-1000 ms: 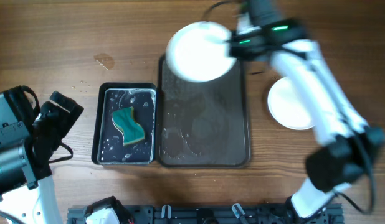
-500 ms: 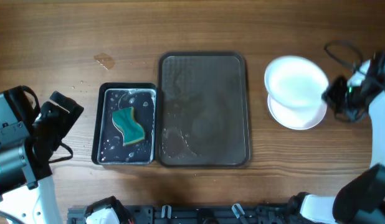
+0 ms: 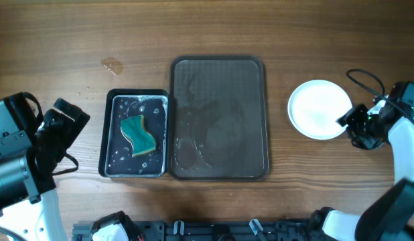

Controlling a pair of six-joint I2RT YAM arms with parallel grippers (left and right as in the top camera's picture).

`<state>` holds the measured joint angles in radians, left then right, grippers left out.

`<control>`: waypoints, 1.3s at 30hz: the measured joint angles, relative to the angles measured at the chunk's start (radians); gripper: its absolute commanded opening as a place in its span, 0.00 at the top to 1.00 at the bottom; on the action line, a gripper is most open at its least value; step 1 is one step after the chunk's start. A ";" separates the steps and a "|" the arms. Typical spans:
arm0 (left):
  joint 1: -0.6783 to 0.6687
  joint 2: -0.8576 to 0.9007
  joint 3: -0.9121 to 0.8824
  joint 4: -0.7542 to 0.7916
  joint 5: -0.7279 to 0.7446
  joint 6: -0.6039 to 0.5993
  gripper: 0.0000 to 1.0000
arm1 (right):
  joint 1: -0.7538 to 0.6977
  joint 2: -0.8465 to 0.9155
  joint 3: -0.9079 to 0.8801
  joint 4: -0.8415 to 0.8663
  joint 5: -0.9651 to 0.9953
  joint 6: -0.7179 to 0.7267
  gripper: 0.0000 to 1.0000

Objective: Clean dirty plates on tray and stack at the side

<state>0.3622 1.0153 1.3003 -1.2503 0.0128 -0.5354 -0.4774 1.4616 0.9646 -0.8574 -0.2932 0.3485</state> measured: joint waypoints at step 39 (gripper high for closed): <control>0.000 0.000 0.000 0.000 0.000 0.000 0.00 | 0.775 -1.331 -0.583 0.465 0.299 -0.208 0.00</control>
<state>0.3622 1.0153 1.3006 -1.2503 0.0132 -0.5354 0.2974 0.1310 0.3817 -0.3923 0.0063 0.1402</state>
